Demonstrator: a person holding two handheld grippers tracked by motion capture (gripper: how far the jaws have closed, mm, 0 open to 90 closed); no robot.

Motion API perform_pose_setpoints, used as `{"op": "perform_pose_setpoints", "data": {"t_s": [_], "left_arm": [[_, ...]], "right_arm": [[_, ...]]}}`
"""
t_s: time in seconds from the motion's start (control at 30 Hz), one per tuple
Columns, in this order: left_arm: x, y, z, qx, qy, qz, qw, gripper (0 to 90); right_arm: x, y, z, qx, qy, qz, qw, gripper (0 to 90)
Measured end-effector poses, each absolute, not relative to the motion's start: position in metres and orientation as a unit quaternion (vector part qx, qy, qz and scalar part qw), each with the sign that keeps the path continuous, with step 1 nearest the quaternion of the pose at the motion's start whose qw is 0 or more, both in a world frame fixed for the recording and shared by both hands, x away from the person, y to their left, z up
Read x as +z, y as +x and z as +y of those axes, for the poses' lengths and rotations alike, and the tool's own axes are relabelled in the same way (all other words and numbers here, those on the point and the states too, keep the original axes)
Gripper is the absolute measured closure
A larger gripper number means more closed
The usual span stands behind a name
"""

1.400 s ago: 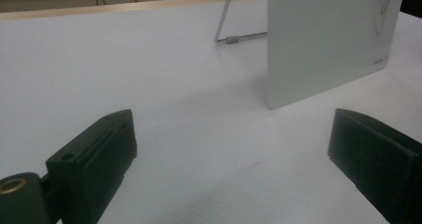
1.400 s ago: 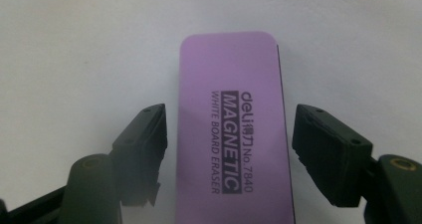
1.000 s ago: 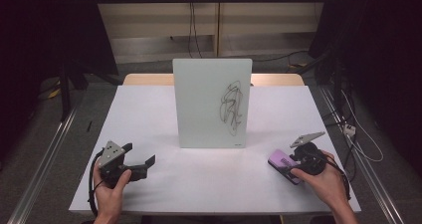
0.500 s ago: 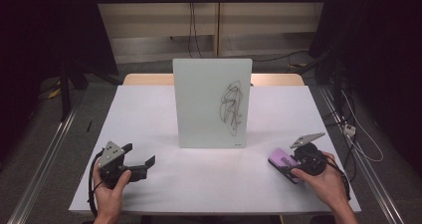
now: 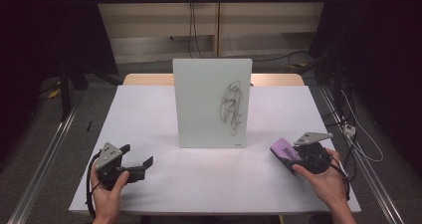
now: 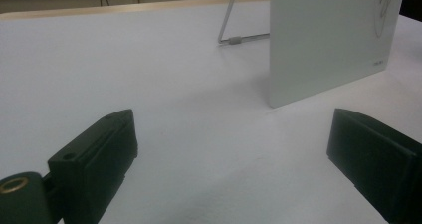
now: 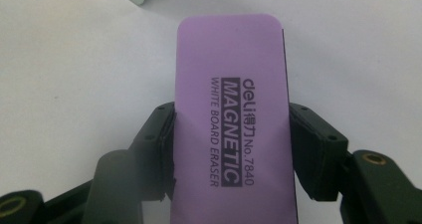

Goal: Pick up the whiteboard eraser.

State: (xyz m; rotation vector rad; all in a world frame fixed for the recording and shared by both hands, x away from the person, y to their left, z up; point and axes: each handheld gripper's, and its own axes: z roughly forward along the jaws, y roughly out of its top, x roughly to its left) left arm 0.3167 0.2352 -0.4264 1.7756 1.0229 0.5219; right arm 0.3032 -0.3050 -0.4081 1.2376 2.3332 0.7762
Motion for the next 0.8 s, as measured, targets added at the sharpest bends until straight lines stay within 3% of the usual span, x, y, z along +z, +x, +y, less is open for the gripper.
{"op": "perform_pose_setpoints", "data": {"t_s": [0.8], "left_arm": [[-0.428,0.319,0.234,0.210,0.736,0.421,0.487,5.5]], "right_arm": [[-0.403,0.299,-0.274,0.369,0.373,0.824,0.214,41.8]]}}
